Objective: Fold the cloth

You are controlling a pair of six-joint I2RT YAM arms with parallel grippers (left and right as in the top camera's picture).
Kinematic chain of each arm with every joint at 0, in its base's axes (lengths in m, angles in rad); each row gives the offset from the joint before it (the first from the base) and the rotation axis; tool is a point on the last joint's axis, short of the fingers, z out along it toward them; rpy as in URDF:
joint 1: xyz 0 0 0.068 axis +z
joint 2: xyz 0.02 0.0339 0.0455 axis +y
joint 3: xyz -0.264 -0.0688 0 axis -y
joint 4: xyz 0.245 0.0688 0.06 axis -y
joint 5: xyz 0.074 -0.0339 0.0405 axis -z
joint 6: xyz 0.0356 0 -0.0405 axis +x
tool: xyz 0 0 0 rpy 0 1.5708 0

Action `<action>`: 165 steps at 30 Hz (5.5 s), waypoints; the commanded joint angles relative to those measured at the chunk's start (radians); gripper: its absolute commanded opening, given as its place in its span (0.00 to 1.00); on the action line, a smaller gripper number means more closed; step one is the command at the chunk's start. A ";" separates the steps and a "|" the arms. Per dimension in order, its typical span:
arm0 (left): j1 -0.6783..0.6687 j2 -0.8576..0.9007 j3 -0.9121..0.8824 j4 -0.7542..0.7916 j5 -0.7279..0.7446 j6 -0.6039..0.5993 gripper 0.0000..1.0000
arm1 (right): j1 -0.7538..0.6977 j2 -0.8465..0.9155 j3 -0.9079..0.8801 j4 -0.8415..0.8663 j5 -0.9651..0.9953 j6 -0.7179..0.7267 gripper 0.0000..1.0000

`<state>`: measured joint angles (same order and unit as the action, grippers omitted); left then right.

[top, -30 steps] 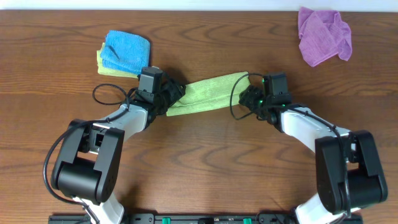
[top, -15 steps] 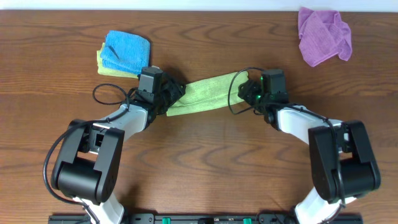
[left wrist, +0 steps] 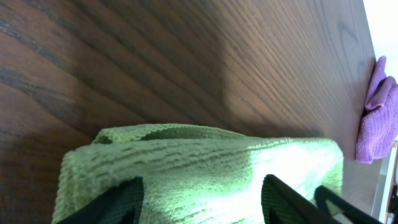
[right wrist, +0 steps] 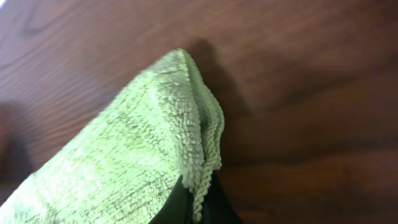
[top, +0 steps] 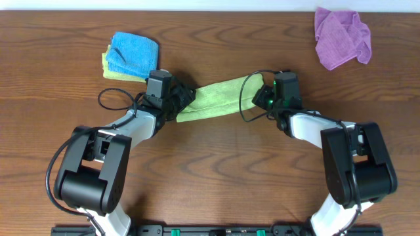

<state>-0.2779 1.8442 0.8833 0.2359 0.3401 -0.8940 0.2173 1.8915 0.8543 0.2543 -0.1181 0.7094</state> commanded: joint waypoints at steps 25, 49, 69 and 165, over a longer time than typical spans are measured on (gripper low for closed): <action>-0.004 0.016 0.019 0.002 0.000 0.000 0.58 | 0.200 -0.277 0.016 -0.132 -0.096 -0.366 0.01; 0.090 -0.057 0.082 -0.119 0.129 0.157 0.57 | 0.337 -0.187 0.169 -0.188 -0.061 -0.428 0.01; 0.277 -0.231 0.082 -0.297 0.087 0.290 0.64 | 0.461 -0.049 0.304 -0.246 -0.043 -0.448 0.01; 0.388 -0.721 -0.362 -0.554 0.393 0.281 0.95 | -0.245 -1.342 -0.131 -1.085 -0.219 -0.673 0.99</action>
<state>0.1131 1.1275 0.5900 -0.3840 0.7444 -0.5182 -0.0185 0.5541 0.7292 -0.8303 -0.3412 0.0223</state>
